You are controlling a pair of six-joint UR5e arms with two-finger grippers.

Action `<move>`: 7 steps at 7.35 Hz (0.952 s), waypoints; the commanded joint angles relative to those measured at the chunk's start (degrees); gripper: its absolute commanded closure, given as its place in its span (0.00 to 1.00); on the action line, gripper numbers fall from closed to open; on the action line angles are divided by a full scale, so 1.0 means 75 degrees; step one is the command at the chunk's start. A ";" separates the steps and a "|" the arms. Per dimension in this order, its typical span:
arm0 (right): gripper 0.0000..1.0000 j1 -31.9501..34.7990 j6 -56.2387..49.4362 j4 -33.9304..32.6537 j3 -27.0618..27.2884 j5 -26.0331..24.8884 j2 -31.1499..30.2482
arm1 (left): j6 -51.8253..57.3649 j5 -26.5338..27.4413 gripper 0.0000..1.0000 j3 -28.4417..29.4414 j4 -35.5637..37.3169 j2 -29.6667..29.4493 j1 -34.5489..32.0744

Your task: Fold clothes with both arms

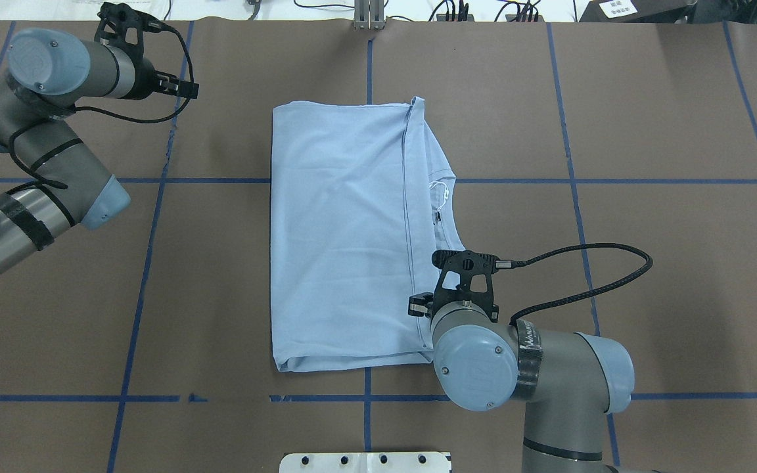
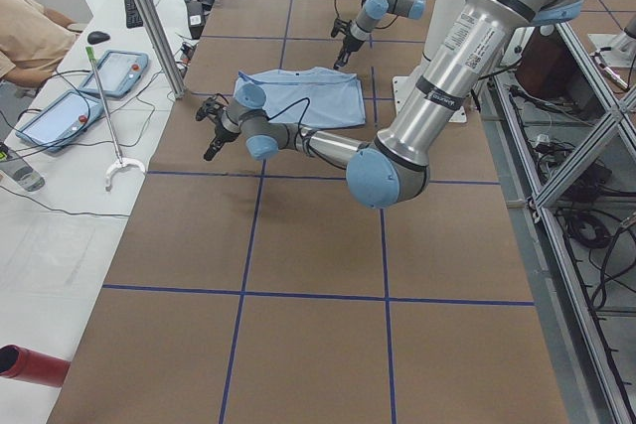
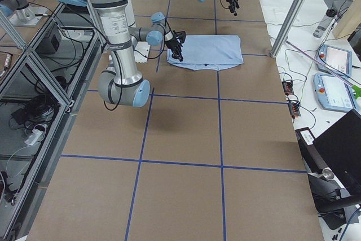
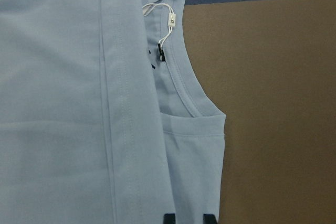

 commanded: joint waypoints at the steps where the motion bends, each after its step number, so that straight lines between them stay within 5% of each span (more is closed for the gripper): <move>1: 0.00 -0.0407 -0.0212 0.0016 0.0071 -0.0076 0.0001 | 0.0000 0.0000 0.00 -0.0014 0.0000 0.0012 0.0001; 2: 0.07 -0.0712 -0.0538 0.0016 0.0071 -0.0390 0.0012 | 0.0000 0.0000 0.00 -0.0014 0.0000 0.0012 0.0001; 4: 0.43 -0.0832 -0.1695 0.0039 0.0071 -0.0522 0.0012 | -0.0302 0.0000 0.00 -0.0014 0.0000 0.0000 0.0036; 7: 0.66 -0.0786 -0.3464 0.0098 0.0036 -0.0686 0.0013 | -0.0317 0.0000 0.00 -0.0026 0.0000 0.0012 0.0048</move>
